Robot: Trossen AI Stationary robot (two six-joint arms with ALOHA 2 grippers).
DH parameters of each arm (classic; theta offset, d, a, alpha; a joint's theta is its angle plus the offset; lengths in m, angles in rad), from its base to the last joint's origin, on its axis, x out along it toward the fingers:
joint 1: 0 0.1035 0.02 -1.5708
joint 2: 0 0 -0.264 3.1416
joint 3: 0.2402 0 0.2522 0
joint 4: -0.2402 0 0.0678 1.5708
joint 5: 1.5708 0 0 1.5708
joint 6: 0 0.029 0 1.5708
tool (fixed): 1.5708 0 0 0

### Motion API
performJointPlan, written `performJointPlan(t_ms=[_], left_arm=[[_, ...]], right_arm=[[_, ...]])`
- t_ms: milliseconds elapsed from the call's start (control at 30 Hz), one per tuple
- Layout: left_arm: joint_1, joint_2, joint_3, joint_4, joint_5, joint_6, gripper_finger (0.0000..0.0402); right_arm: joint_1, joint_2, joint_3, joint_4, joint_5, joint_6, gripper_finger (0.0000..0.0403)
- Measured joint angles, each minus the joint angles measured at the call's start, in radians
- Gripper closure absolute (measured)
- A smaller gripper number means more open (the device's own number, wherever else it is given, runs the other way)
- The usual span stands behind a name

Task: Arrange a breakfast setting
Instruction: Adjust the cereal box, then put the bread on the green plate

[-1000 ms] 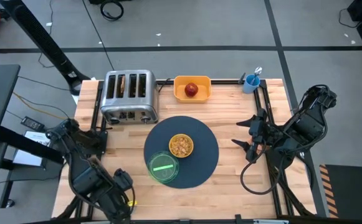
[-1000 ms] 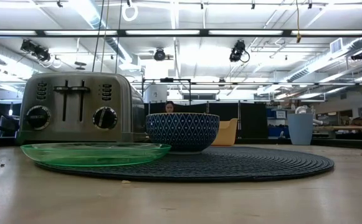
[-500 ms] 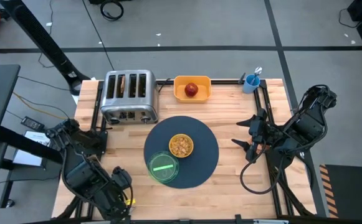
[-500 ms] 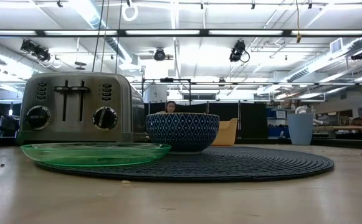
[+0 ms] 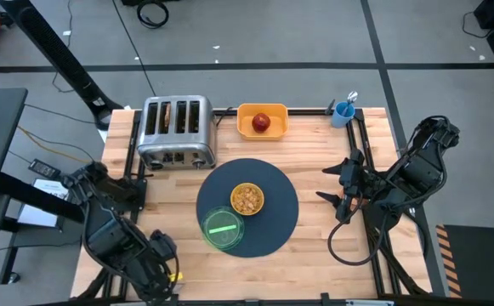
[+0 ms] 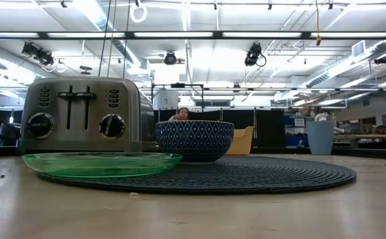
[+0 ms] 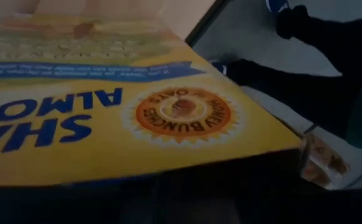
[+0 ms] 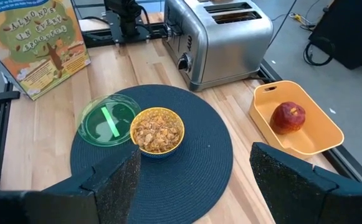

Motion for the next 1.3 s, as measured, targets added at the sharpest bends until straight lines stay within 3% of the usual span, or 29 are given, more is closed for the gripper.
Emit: performJointPlan(t_ms=[633, 767, 900, 1067, 1200, 1300], left_arm=[[0.008, -0.159, 0.001, 0.01, 0.008, -0.061, 0.0257], [0.008, -0.197, 0.001, 0.011, -0.029, -0.072, 0.0257], [0.015, -0.228, 0.001, 0.02, -0.177, -0.07, 0.0257], [0.027, -0.261, 0.002, 0.014, -0.51, -0.044, 0.0257], [0.093, -0.262, 0.002, -0.003, -0.77, -0.009, 0.0257], [0.177, -0.259, 0.001, -0.004, -0.889, 0.102, 0.0257]], right_arm=[[0.0, 0.0, 0.0, 0.008, -0.021, 0.003, 0.0096], [0.0, 0.0, 0.0, 0.008, -0.021, 0.004, 0.0096], [0.0, 0.0, 0.0, 0.008, -0.022, 0.004, 0.0096], [0.0, 0.0, 0.0, 0.008, -0.022, 0.004, 0.0096], [0.0, 0.0, 0.0, 0.008, -0.022, 0.005, 0.0096], [0.0, 0.0, 0.0, 0.022, -0.03, 0.011, 0.0096]])
